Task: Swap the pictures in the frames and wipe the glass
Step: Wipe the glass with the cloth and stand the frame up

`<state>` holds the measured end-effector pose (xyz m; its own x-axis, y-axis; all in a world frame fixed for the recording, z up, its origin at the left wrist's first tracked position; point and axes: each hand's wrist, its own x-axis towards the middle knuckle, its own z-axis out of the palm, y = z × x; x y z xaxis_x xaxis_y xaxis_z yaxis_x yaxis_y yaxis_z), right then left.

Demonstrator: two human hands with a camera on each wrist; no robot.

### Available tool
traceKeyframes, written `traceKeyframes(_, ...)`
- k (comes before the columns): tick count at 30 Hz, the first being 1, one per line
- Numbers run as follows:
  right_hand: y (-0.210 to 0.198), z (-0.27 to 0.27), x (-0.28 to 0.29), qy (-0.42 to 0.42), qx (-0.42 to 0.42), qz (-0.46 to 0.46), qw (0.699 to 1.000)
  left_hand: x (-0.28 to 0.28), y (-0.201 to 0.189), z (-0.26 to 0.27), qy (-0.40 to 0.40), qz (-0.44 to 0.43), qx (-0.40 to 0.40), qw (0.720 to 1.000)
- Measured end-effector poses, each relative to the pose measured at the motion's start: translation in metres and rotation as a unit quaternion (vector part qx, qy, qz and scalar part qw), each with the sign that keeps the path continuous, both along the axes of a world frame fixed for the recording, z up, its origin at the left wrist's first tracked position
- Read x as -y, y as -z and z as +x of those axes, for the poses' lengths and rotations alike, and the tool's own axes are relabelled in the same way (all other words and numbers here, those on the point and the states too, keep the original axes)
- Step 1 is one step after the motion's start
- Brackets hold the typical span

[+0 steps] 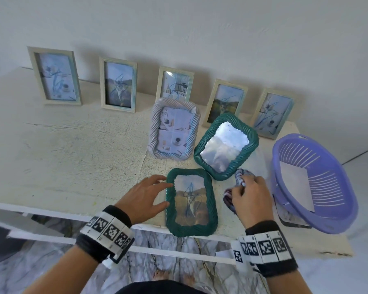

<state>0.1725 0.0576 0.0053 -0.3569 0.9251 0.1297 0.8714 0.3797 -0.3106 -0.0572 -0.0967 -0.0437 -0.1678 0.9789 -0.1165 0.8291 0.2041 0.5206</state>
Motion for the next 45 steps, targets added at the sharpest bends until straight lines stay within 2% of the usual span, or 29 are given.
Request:
traceKeyframes(3, 0.009, -0.004, -0.009, 0.034, 0.0, -0.011, 0.999, -0.014, -0.005, -0.005, 0.02, -0.03, -0.031, 0.999)
traceKeyframes(6, 0.01, -0.004, -0.021, 0.031, -0.015, -0.015, 0.999, -0.022, -0.002, -0.006, 0.034, -0.054, -0.046, 0.997)
traceKeyframes(10, 0.008, -0.006, -0.032, 0.035, 0.005, -0.032, 0.999, -0.023, 0.001, -0.007, 0.038, -0.07, -0.045, 0.996)
traceKeyframes(16, 0.002, 0.002, -0.015, 0.039, 0.033, -0.071, 0.996, -0.026, 0.001, -0.017, 0.056, -0.099, -0.073, 0.991)
traceKeyframes(19, -0.002, -0.001, 0.008, -0.005, 0.04, -0.092, 0.995, -0.03, -0.002, -0.016, 0.068, -0.103, -0.088, 0.988)
traceKeyframes(23, -0.004, -0.016, 0.033, -0.116, 0.01, -0.066, 0.991, -0.035, -0.002, -0.017, 0.084, -0.107, -0.103, 0.985)
traceKeyframes(29, 0.019, -0.047, 0.026, -0.246, 0.012, -0.037, 0.968, -0.037, -0.003, -0.021, 0.098, -0.113, -0.119, 0.982)
traceKeyframes(32, 0.032, -0.055, 0.022, -0.286, 0.028, -0.044, 0.957, -0.038, -0.003, -0.021, 0.096, -0.113, -0.119, 0.982)
traceKeyframes(37, 0.04, -0.052, 0.02, -0.305, 0.024, -0.066, 0.95, -0.039, -0.003, -0.021, 0.094, -0.115, -0.123, 0.981)
traceKeyframes(39, 0.039, -0.047, 0.018, -0.307, -0.002, -0.093, 0.947, -0.039, -0.003, -0.021, 0.096, -0.115, -0.125, 0.981)
traceKeyframes(42, 0.028, -0.036, 0.012, -0.269, -0.103, -0.121, 0.95, -0.039, -0.002, -0.02, 0.094, -0.114, -0.125, 0.981)
traceKeyframes(45, 0.021, -0.022, 0.0, -0.155, -0.192, -0.042, 0.968, -0.038, -0.001, -0.02, 0.092, -0.112, -0.127, 0.981)
